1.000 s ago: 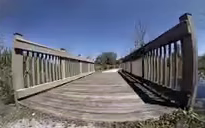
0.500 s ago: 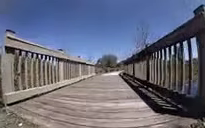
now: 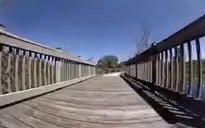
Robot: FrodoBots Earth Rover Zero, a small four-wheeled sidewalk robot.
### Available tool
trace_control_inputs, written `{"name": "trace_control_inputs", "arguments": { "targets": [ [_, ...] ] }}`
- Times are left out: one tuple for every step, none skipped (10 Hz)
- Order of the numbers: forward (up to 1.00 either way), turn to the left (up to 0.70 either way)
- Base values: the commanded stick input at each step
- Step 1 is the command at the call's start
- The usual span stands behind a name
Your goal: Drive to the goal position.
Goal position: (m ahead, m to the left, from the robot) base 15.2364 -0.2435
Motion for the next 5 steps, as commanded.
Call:
{"name": "trace_control_inputs", "arguments": {
  "targets": [
    [0.5,0.0],
    [0.5,0.0],
    [0.5,0.0],
    [0.5,0.0],
    [0.5,0.0]
  ]
}}
